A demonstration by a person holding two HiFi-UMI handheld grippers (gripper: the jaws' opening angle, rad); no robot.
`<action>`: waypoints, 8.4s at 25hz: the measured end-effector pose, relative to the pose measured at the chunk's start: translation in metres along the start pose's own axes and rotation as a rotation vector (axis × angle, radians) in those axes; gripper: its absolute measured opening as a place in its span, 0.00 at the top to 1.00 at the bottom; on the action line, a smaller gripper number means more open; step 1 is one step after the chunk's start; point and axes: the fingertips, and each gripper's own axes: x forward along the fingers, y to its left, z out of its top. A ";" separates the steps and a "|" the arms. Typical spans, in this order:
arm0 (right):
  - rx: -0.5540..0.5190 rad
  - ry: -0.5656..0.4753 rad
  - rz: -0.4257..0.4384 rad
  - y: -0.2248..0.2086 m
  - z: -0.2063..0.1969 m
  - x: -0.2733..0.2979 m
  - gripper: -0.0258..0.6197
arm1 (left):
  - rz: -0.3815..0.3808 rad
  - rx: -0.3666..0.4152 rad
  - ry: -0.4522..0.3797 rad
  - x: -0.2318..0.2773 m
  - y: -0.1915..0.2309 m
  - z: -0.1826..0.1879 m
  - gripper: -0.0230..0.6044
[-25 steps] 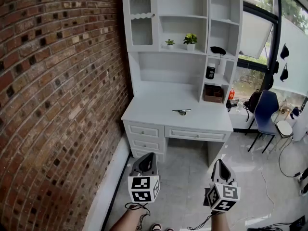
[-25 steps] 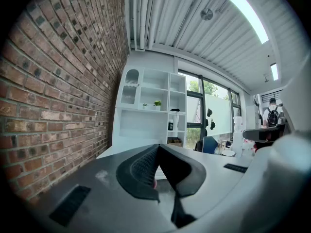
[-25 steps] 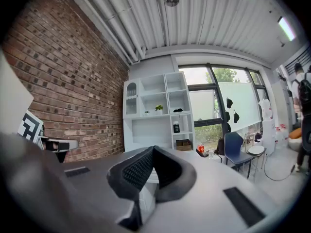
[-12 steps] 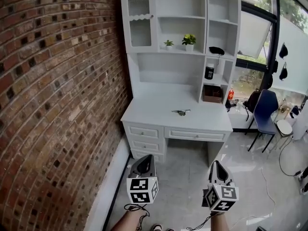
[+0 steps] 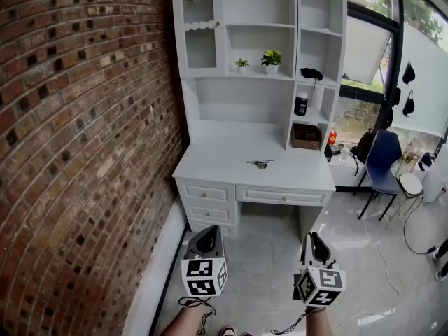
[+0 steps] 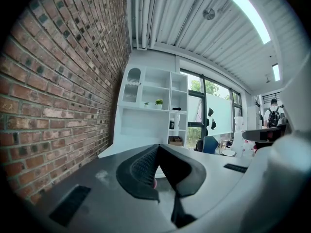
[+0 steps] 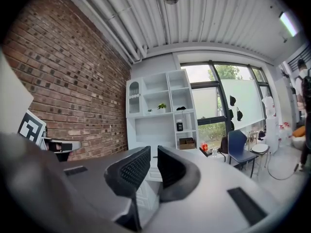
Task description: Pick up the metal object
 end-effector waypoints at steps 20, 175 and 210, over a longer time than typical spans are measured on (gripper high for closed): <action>0.009 0.008 -0.061 0.005 -0.002 0.018 0.75 | -0.002 -0.008 0.017 0.013 0.030 -0.004 0.96; -0.942 0.733 0.979 -0.028 -0.212 0.670 0.78 | 0.550 -0.292 0.366 0.504 0.224 -0.154 0.96; -1.218 0.768 0.965 -0.029 -0.247 0.677 0.85 | 0.555 -0.316 0.393 0.504 0.228 -0.170 0.96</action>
